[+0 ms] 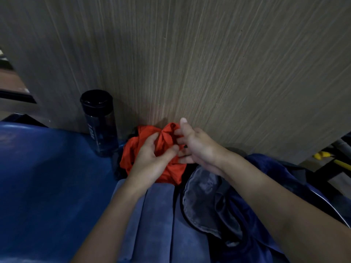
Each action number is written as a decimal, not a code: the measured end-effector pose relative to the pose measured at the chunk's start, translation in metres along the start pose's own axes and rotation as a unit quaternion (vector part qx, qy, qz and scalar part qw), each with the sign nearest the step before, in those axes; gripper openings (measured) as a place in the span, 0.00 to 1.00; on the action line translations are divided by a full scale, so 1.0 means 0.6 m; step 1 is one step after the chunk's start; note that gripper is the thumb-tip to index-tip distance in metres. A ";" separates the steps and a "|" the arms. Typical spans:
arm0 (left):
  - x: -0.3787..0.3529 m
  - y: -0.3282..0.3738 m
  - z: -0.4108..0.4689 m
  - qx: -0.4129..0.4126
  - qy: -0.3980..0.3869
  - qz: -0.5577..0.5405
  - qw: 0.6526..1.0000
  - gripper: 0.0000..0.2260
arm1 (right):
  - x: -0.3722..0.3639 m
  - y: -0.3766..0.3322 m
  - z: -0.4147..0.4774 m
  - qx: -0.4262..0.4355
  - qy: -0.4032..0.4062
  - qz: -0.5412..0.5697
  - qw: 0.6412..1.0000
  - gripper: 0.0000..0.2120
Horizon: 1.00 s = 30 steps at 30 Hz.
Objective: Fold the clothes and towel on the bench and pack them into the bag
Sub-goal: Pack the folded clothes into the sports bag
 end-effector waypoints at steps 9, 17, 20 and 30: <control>0.019 -0.009 0.004 0.010 0.139 -0.024 0.990 0.13 | 0.013 0.017 -0.002 0.030 0.015 -0.020 0.999 0.22; 0.024 -0.009 0.011 0.053 0.190 -0.094 0.976 0.10 | -0.008 0.079 0.013 0.100 0.106 -0.191 0.971 0.24; 0.030 -0.008 0.013 0.068 0.178 -0.096 0.977 0.10 | -0.030 0.072 0.016 0.154 0.109 -0.319 0.929 0.36; 0.063 -0.004 0.010 -0.011 0.155 0.103 0.982 0.16 | -0.037 0.068 0.058 0.232 0.199 -0.157 0.939 0.22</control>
Point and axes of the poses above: each hand's wrist, its own z-axis towards the middle knuckle, its own x-axis out of the back of the hand, y = z × x, the point moved 3 cm from there along z, towards the middle knuckle, and after that the axes turned 7 degrees about -z, right-handed, at the moved point
